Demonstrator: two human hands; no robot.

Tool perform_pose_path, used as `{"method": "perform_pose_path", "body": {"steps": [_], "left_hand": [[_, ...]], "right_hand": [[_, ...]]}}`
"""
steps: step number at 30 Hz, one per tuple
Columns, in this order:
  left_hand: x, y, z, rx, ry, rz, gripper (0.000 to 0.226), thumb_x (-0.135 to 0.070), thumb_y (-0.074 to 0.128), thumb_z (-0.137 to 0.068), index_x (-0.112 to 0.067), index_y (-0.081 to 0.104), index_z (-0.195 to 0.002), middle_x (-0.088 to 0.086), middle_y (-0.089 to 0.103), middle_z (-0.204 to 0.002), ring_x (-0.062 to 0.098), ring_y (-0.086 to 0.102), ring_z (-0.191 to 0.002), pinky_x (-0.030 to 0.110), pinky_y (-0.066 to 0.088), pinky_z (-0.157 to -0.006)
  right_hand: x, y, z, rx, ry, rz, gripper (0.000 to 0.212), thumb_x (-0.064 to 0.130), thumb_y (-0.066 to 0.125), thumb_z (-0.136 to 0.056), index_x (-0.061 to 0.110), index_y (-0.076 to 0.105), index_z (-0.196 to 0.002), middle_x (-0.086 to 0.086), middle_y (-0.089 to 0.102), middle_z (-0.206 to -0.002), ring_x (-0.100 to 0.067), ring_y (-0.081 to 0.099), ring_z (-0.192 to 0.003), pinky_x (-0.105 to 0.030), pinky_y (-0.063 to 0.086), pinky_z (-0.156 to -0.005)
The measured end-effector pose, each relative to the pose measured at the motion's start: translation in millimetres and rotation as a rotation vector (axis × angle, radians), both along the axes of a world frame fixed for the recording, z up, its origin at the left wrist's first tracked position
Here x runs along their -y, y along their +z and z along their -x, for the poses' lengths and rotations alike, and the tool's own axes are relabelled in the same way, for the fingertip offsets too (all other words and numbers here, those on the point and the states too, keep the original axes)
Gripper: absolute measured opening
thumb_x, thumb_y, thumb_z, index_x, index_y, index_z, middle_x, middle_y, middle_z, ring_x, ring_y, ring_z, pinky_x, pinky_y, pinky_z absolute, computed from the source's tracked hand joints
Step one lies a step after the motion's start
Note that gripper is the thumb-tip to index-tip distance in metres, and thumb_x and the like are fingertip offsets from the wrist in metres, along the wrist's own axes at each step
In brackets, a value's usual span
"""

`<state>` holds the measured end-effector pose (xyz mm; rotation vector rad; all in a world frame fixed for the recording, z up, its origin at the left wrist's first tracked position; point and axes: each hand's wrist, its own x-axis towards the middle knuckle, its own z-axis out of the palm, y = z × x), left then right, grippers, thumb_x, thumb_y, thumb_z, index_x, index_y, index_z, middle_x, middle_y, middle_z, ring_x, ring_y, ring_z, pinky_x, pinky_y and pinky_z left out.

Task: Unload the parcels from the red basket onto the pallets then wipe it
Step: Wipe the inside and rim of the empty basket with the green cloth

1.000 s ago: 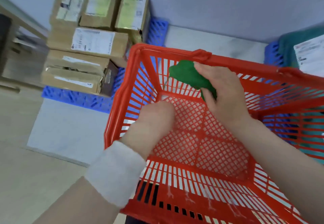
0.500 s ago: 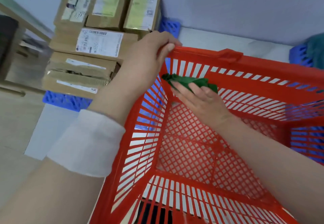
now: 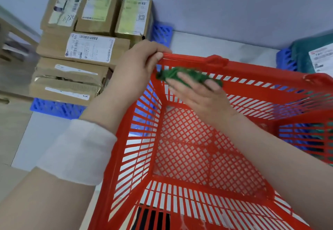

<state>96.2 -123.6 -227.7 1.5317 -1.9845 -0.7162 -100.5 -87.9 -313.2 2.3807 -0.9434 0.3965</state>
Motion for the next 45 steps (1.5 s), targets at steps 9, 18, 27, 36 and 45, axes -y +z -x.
{"method": "perform_pose_path", "body": {"steps": [9, 18, 27, 36, 45], "left_hand": [[-4.1, 5.4, 1.7, 0.045, 0.007, -0.011, 0.025, -0.011, 0.044, -0.094, -0.012, 0.065, -0.108, -0.007, 0.056, -0.098, -0.005, 0.046, -0.093, -0.004, 0.029, -0.078], [-5.2, 9.9, 4.8, 0.088, 0.012, -0.024, 0.025, -0.012, 0.043, -0.096, -0.013, 0.064, -0.11, -0.004, 0.057, -0.098, 0.0, 0.047, -0.091, -0.002, 0.03, -0.078], [-8.0, 11.2, 9.2, 0.123, 0.071, -0.032, 0.025, -0.014, 0.043, -0.096, -0.015, 0.064, -0.11, -0.007, 0.055, -0.099, 0.003, 0.046, -0.091, 0.011, 0.032, -0.077], [-10.3, 10.2, 9.4, 0.16, 0.099, 0.006, 0.026, -0.017, 0.042, -0.097, -0.017, 0.063, -0.112, -0.002, 0.059, -0.103, 0.008, 0.049, -0.096, 0.017, 0.032, -0.081], [-58.3, 25.9, 51.3, 0.184, -0.337, 0.234, 0.042, -0.042, 0.052, -0.088, -0.015, 0.055, -0.12, 0.0, 0.053, -0.125, 0.022, 0.046, -0.121, 0.044, 0.034, -0.103]], "right_hand": [[-41.1, 65.9, 20.0, 0.73, -0.216, -0.018, 0.029, 0.011, 0.046, -0.096, 0.013, 0.054, -0.124, 0.003, 0.051, -0.133, -0.016, 0.049, -0.119, -0.027, 0.033, -0.092], [-1.8, 76.0, 49.3, 0.432, -0.47, -0.31, 0.053, 0.05, 0.035, -0.092, 0.011, 0.061, -0.116, -0.007, 0.068, -0.099, -0.027, 0.063, -0.089, -0.031, 0.031, -0.087], [-6.5, 81.7, 55.8, 0.487, -0.682, -0.345, 0.066, 0.062, 0.036, -0.086, 0.001, 0.06, -0.088, -0.015, 0.063, -0.077, -0.033, 0.058, -0.079, -0.039, 0.038, -0.089], [-20.1, 79.6, 84.4, 0.616, -0.546, -0.354, 0.049, 0.038, 0.042, -0.09, -0.005, 0.061, -0.105, -0.021, 0.065, -0.099, -0.026, 0.048, -0.103, -0.026, 0.036, -0.089], [-112.6, 61.4, 77.8, 1.769, -0.861, -1.579, 0.061, 0.067, 0.045, -0.074, 0.019, 0.064, -0.105, 0.001, 0.068, -0.108, -0.006, 0.063, -0.098, -0.029, 0.048, -0.096]]}}
